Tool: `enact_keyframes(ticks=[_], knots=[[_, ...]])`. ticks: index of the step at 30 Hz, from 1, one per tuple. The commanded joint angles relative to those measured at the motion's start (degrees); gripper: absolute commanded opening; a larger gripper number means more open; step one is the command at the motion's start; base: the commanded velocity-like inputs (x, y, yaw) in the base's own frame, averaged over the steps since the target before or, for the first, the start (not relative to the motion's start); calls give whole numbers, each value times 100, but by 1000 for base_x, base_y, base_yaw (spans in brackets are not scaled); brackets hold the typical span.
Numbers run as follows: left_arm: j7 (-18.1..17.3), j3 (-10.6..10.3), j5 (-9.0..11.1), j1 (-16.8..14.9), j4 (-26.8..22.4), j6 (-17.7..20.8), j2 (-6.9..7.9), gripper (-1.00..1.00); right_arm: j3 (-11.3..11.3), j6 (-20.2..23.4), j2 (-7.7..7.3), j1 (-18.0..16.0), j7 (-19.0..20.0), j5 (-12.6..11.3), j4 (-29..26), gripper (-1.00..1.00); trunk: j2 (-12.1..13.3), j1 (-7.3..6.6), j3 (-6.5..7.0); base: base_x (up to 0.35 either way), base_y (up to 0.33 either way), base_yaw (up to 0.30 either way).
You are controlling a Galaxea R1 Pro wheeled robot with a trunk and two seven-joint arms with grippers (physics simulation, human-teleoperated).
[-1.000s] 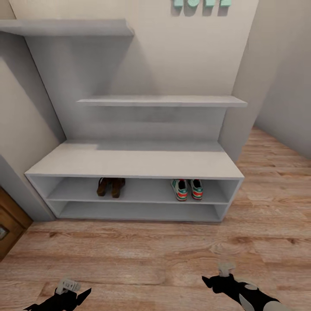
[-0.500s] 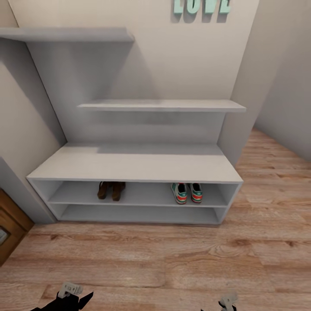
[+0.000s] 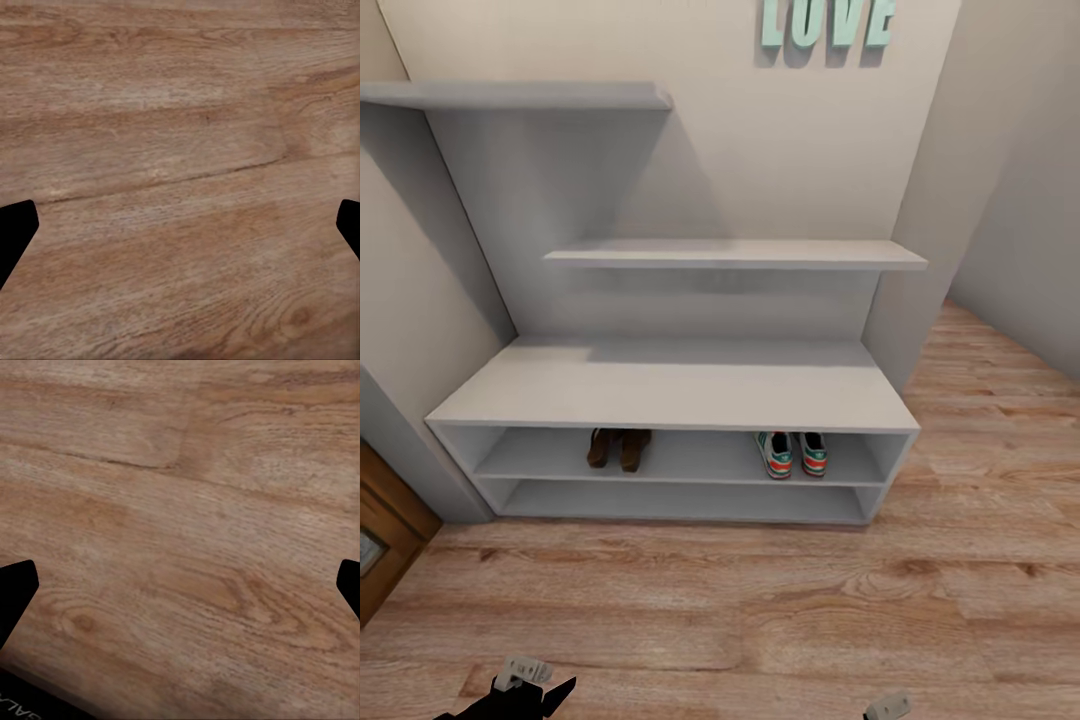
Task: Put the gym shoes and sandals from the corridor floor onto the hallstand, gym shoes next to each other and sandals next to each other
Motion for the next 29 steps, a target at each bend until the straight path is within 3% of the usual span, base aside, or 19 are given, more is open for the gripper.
enact_keyframes(ticks=[1,5,29], knots=[[-4,-49,47,-4,7,-29,4,100,47,-21,-1,-3,12,-40,2,100,40,-23,14,0,0,0],[-4,-48,47,-4,7,-29,4,100,47,-21,0,-2,10,-40,1,100,200,-111,86,0,0,0],[-4,-48,47,-4,1,-29,4,100,47,-20,1,-1,12,-40,1,100,200,-111,86,0,0,0]])
